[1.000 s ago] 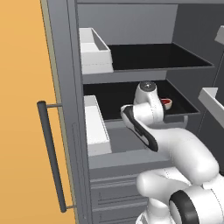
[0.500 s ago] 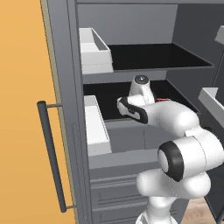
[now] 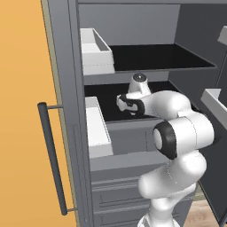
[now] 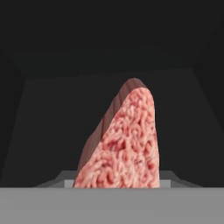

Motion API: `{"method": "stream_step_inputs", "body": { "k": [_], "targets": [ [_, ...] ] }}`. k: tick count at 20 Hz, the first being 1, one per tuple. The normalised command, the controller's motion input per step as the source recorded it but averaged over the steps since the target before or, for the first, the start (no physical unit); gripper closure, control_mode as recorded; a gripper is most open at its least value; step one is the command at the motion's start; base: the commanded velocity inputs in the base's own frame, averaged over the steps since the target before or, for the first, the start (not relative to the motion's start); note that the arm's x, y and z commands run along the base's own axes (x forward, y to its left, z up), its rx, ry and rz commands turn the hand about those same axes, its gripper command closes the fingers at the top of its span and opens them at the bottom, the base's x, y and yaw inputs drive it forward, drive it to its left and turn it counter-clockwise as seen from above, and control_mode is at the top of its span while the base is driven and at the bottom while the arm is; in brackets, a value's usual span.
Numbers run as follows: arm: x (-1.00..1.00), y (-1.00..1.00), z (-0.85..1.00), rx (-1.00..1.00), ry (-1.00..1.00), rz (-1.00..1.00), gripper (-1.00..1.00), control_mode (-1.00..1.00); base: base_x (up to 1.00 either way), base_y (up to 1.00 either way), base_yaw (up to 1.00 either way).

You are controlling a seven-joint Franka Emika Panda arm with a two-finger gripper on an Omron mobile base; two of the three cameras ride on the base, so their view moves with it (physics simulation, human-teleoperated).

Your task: Place the steak on the counter behind the older steak on the same shelf of the fridge to maintain FIFO order. Close the fridge door when finished.

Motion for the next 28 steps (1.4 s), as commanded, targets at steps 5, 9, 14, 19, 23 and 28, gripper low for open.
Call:
{"method": "stream_step_inputs", "body": {
  "k": [5, 9, 14, 19, 23, 28],
  "targets": [
    [0.43, -0.23, -0.65, 0.0, 0.0, 0.0, 1.0, -1.0, 0.0, 0.0, 0.0],
    [0.52, -0.26, -0.36, 0.0, 0.0, 0.0, 1.0, -1.0, 0.0, 0.0, 0.0],
    [0.41, -0.27, -0.48, 0.0, 0.02, 0.03, 1.0, -1.0, 0.0, 0.0, 0.0],
    [-0.26, -0.28, -0.82, -0.04, -0.13, 0.1, 1.0, -1.0, 0.0, 0.0, 0.0],
    [-0.18, -0.21, -0.77, -0.06, -0.15, 0.08, 1.0, -1.0, 0.0, 0.0, 0.0],
    [0.03, -0.17, -0.71, -0.05, -0.09, 0.04, 1.0, -1.0, 0.0, 0.0, 0.0]
  ]
}}
